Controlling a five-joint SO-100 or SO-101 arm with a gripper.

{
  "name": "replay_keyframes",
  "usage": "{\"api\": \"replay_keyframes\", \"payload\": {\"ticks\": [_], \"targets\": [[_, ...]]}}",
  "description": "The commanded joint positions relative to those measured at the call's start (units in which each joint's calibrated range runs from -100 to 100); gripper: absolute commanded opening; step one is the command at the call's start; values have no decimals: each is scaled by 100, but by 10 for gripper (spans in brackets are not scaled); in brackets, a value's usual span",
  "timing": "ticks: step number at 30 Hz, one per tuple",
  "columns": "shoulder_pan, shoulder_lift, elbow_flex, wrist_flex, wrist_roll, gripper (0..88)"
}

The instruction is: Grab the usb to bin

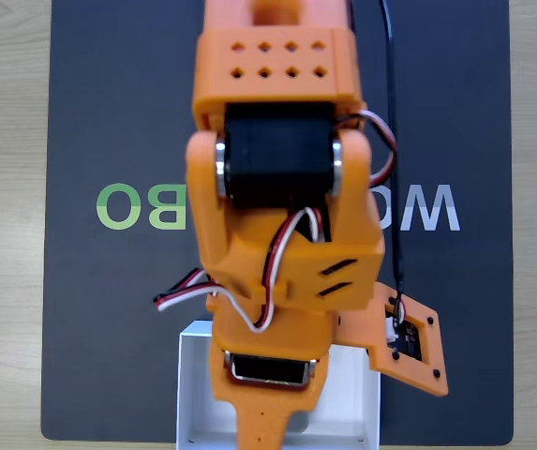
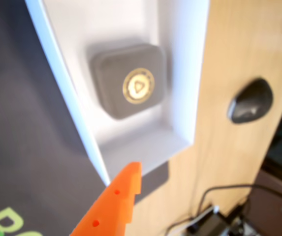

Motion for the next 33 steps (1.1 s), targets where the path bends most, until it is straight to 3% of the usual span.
{"api": "replay_keyframes", "payload": {"ticks": [1,6,10,19,22,33], "targets": [[14,-949,-264,607,-25,547],[-37,-1839,-183,1952,-56,546],[-3,-2695,657,2144,-330,507],[22,-5493,3891,537,-482,102],[22,-6688,5255,-126,-493,20],[-45,-11139,10675,-1191,-272,9]]}}
